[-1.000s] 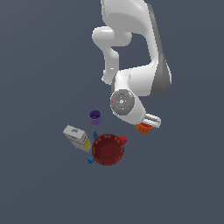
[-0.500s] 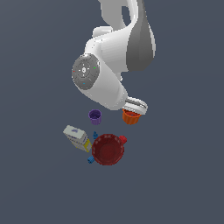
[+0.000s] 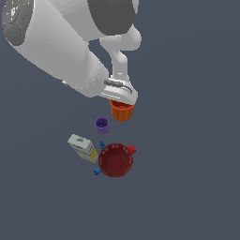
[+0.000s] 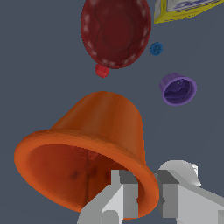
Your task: Pick up a designated object from a clutter of objects.
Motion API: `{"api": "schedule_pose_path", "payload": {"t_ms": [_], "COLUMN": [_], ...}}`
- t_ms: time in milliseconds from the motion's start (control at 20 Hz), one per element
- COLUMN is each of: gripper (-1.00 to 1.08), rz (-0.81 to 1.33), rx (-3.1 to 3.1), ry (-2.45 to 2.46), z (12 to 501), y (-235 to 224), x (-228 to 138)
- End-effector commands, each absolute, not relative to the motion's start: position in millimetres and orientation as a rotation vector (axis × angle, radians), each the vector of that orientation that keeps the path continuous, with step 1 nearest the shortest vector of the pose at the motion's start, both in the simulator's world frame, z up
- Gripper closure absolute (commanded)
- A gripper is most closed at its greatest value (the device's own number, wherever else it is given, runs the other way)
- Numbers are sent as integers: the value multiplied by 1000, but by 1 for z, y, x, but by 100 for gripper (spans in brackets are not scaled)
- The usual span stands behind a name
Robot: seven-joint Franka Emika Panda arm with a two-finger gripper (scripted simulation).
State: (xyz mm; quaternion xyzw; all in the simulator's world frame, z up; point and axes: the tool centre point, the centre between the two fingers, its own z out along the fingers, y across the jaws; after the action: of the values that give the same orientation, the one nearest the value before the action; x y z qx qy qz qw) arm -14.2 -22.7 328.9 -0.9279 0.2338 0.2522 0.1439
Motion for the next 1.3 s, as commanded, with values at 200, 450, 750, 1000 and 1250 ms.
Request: {"api": "schedule_pose_path", "payload": {"t_ms": [200,450,750,1000,1250], "gripper": [108,108,108,108,108], "rz": [727,727,726,726,726], "rx": [-2676,-2676,-2675,-2675,-2675], "ry": [672,670,667,666,666], "z": [379,405,424,432,434], "y": [-65,-88,-105,-112,-113], "x": [-10,-6,-3,-1,0]}}
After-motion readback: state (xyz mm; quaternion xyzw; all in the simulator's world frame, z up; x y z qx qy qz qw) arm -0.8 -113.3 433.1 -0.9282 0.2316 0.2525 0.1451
